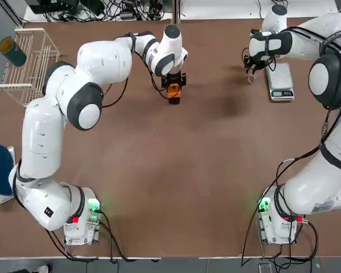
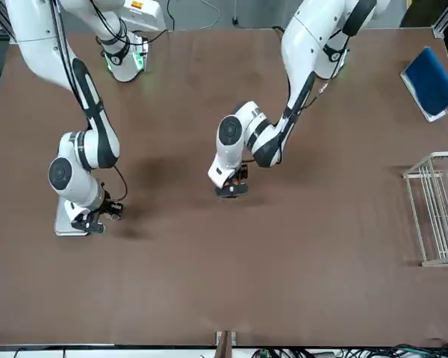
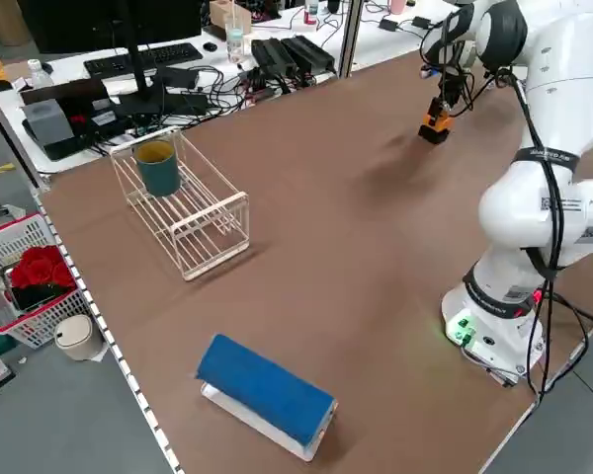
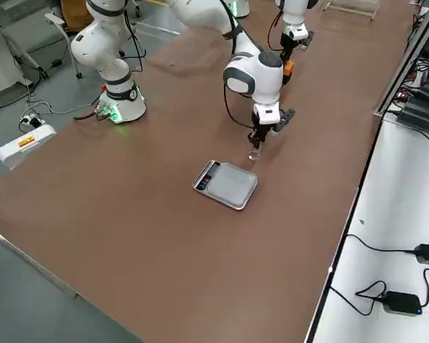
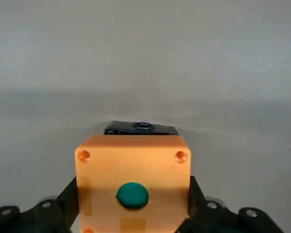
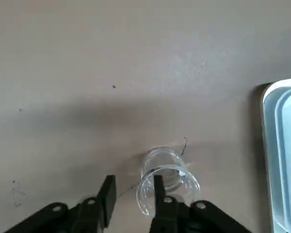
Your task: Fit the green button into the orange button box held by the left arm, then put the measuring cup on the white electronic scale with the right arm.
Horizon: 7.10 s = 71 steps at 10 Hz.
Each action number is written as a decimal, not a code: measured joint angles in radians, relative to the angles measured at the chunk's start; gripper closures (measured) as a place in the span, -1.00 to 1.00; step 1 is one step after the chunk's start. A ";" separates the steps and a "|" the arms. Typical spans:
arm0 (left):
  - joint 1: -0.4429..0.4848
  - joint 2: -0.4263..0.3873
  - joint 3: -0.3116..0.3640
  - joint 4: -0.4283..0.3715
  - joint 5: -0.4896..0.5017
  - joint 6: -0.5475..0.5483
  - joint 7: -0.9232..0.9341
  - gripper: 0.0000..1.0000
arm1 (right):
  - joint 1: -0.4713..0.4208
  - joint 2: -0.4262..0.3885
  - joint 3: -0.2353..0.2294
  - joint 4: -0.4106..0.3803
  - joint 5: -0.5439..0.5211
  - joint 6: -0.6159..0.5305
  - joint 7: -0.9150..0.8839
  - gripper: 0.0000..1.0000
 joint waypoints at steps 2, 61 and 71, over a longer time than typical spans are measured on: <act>0.000 0.000 0.000 0.000 0.000 0.000 0.005 -0.73 | -0.003 0.006 0.000 -0.003 0.000 0.015 0.000 0.29; -0.011 -0.038 0.004 0.025 0.022 -0.056 -0.001 0.98 | -0.082 -0.078 -0.199 -0.057 -0.004 0.053 -0.474 0.70; -0.011 -0.038 0.004 0.006 0.031 -0.014 0.002 0.98 | -0.080 -0.081 -0.195 -0.051 -0.004 -0.013 -0.473 -0.18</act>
